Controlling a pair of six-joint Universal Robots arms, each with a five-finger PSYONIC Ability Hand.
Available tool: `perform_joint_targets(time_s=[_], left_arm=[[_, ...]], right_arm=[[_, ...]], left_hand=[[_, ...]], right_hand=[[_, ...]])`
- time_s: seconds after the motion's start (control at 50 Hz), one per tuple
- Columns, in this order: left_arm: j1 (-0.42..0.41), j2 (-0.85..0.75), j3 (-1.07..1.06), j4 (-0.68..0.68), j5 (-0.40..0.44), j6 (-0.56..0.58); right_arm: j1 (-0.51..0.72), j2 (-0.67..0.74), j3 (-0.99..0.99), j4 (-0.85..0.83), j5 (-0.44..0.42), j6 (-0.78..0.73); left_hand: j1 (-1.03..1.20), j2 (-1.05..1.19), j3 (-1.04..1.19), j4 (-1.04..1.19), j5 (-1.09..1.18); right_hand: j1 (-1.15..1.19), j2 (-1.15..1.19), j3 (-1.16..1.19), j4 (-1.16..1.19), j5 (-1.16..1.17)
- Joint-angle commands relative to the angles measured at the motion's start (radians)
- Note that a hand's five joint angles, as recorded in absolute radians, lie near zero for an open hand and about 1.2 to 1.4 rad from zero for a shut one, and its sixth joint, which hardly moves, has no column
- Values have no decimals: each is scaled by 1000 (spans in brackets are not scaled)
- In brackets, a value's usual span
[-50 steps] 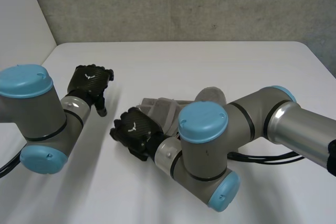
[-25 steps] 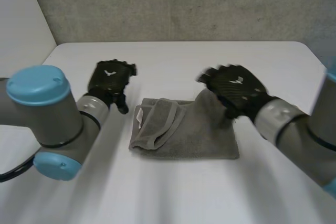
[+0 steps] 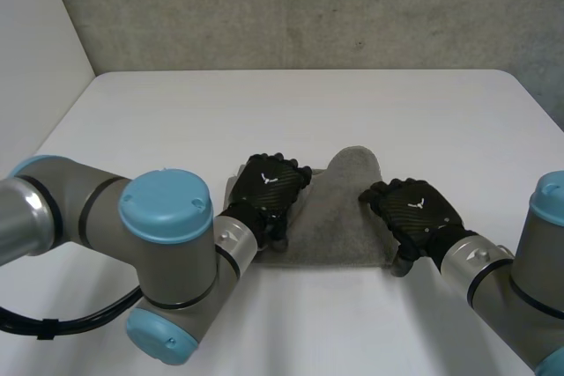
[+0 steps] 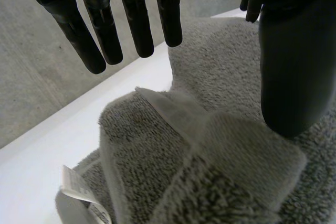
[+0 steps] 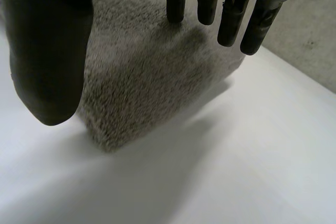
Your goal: Fold the towel.
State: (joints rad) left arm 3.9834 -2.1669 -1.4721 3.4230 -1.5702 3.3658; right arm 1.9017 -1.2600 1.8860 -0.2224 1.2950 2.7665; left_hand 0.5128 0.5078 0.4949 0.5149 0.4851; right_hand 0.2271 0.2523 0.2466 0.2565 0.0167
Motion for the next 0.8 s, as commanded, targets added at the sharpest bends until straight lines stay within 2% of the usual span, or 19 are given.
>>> perform_joint_targets(time_s=[0.02,0.12,0.2,0.24,0.26,0.3,0.32,0.36,0.52,0.8], left_arm=[[-6,-63,58,2,-4,4],[8,-105,93,-1,-11,7],[20,-117,102,2,-31,7],[49,-120,117,5,-95,9],[49,-120,118,5,-96,9],[68,-120,137,5,-184,12],[68,-120,138,5,-185,12],[80,-120,148,-1,-240,10],[89,-114,144,1,-267,4],[91,-125,147,2,-277,14]], right_arm=[[4,66,-4,-49,32,-7],[5,74,-2,-61,49,-40],[11,86,-4,-71,56,-59],[26,109,-7,-84,59,-65],[27,109,-7,-84,60,-65],[40,126,-13,-98,87,-65],[40,126,-13,-98,87,-65],[54,134,-24,-115,130,-65],[91,142,-30,-124,168,-65],[100,120,-25,-117,167,-51]], left_hand=[[-82,-77,-64,-84,-229],[-73,-68,-55,-75,-220],[-70,-65,-52,-72,-217],[-67,-62,-49,-69,-214],[-67,-62,-49,-69,-214],[-67,-62,-49,-69,-214],[-67,-62,-49,-69,-214],[-67,-62,-49,-69,-214],[-67,-62,-49,-69,-214],[-70,-65,-52,-72,-217]], right_hand=[[72,47,52,42,108],[259,234,240,230,295],[292,267,273,263,328],[354,329,334,324,390],[354,329,335,325,390],[448,422,428,418,483],[448,423,429,419,484],[527,502,507,498,563],[685,660,666,656,721],[671,646,652,642,707]])
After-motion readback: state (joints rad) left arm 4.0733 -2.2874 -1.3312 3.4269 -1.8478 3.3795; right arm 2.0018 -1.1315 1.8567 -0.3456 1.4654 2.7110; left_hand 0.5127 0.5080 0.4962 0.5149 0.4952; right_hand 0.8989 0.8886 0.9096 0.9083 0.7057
